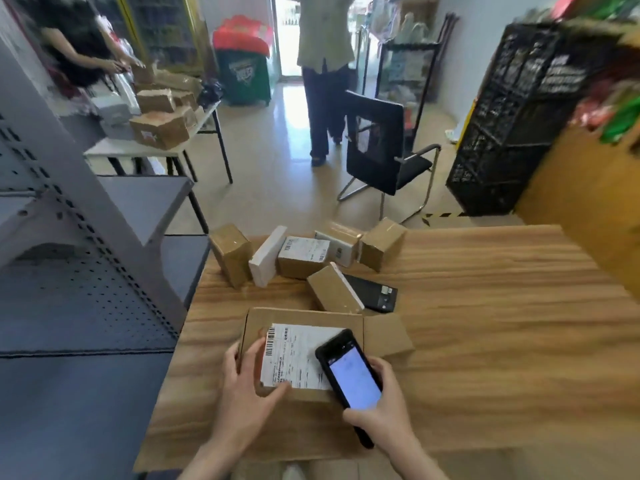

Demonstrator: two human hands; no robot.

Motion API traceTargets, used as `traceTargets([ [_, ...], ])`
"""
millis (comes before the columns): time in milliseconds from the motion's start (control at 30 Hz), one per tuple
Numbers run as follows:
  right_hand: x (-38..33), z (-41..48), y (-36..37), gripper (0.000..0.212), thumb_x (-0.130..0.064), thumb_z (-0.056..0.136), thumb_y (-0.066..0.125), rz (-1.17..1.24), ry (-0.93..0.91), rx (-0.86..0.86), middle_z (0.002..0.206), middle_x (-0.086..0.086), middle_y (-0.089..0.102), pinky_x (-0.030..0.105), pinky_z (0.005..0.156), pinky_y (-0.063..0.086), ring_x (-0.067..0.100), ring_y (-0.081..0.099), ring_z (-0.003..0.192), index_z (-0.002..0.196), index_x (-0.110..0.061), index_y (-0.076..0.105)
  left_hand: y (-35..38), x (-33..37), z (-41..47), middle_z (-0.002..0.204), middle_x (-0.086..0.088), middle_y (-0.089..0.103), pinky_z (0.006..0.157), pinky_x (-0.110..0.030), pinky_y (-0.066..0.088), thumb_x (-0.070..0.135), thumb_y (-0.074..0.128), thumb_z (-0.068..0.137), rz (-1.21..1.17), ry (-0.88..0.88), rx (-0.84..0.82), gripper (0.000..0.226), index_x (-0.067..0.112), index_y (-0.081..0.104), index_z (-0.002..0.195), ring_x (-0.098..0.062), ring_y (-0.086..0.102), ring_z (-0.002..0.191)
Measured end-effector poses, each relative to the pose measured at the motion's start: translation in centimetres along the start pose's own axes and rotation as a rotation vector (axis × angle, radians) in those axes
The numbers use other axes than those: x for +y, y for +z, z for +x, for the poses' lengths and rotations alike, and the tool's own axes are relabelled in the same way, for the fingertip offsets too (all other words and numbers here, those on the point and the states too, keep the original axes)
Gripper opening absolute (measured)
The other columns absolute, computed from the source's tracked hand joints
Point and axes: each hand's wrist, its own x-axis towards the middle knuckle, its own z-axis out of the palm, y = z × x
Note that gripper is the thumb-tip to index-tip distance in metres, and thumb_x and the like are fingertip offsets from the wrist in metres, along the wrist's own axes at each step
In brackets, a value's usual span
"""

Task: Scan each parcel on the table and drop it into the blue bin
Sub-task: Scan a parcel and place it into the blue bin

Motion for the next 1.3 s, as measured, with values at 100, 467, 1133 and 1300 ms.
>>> traceTargets([
  [100,3.0,-3.9,-5.3,0.088,-0.012,0.045,0.078,0.118,0.008,0.123,0.118,-0.012,0.052,0.029,0.083,0.052,0.006,0.053,0.105,0.125,-0.03,0.045,3.5,4.3,-2.4,0.146,0.023,0.009,0.115,-0.04,0.025,0.045,0.081,0.071,-0.01,0.099,-0.094,0.081,0.053,0.031,0.134,-0.014,0.019,0.14],
  [467,15.6,-20.0,-25.5,0.083,-0.001,0.053,0.081,0.37,0.161,0.751,0.115,-0.006,0.054,0.017,0.064,0.045,0.008,0.055,0.098,0.125,-0.021,0.043,20.3,22.9,-15.2,0.152,-0.006,0.023,0.113,-0.035,0.027,0.023,0.065,0.09,-0.003,0.651,-0.593,0.056,0.036,0.042,0.14,-0.021,0.023,0.143],
  [1133,37.8,-34.5,-54.3,0.088,0.008,0.061,0.08,0.764,0.611,1.235,0.123,0.002,0.05,0.029,0.081,0.047,0.019,0.052,0.102,0.137,-0.01,0.038,53.9,48.4,-38.7,0.143,-0.003,0.031,0.106,-0.02,0.03,0.016,0.063,0.087,0.129,1.091,-1.297,0.065,0.05,0.03,0.131,-0.018,0.035,0.136],
  [1300,42.1,-36.4,-62.5,0.077,0.001,0.055,0.081,0.628,0.644,1.224,0.105,-0.013,0.059,0.012,0.059,0.043,-0.003,0.056,0.09,0.122,-0.018,0.048,61.3,54.3,-43.0,0.146,0.003,0.027,0.109,-0.028,0.039,0.024,0.064,0.089,0.132,1.102,-1.377,0.062,0.049,0.036,0.138,-0.014,0.041,0.13],
])
